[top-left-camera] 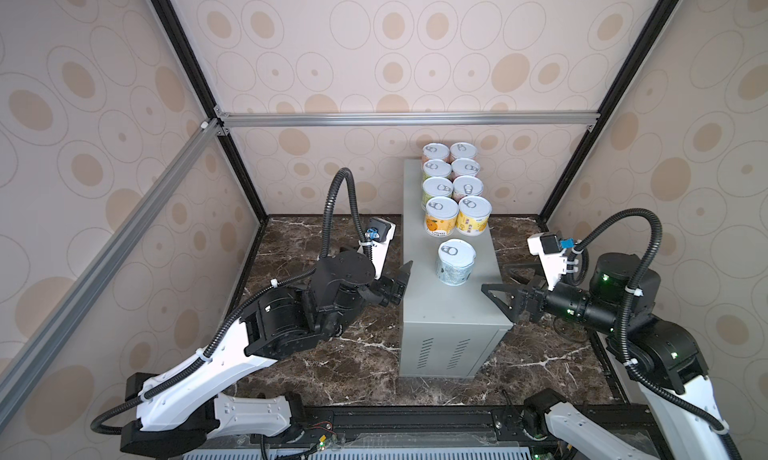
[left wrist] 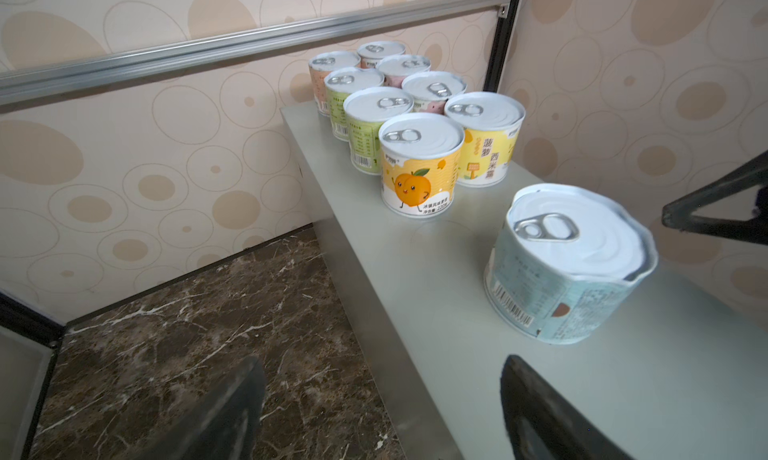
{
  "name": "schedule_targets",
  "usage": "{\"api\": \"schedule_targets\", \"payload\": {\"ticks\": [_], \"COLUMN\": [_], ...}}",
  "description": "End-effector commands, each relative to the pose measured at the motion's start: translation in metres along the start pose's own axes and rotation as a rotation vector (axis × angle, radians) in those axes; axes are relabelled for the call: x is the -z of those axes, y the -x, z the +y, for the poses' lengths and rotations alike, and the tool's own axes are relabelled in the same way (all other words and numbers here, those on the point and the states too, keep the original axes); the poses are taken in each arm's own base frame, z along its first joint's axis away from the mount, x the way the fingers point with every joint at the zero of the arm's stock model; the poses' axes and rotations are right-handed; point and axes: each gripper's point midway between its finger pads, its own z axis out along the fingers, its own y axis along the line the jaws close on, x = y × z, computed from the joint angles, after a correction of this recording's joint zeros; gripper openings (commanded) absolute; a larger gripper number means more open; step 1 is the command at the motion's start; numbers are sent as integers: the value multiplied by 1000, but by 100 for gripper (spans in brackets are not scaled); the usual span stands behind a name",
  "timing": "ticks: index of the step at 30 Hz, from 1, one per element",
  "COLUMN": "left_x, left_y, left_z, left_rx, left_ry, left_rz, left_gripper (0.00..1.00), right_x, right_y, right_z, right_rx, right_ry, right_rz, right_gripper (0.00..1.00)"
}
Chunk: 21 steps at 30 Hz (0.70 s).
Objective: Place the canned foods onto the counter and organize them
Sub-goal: 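Open the left gripper and withdraw while the right gripper reaches to the blue can, then grasp the pale blue can with the right gripper and slide it against the yellow can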
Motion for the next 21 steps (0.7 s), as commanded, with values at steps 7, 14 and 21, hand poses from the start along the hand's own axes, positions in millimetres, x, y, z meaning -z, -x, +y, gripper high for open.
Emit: {"api": "schedule_targets", "payload": {"ticks": [7, 14, 21], "left_x": [-11, -11, -5], "left_y": [-19, -32, -38], "left_z": [5, 13, 22], "left_rx": [69, 81, 89], "left_ry": [-24, -19, -7], "left_rz": [3, 10, 5], "left_gripper": [76, 80, 81], "right_x": [-27, -42, -55], "right_y": [16, 25, 30], "right_z": [11, 5, 7], "right_rx": [129, 114, 110], "right_ry": [-65, -112, -102], "right_rz": [-11, -35, -37], "right_gripper": [99, 99, 99]}}
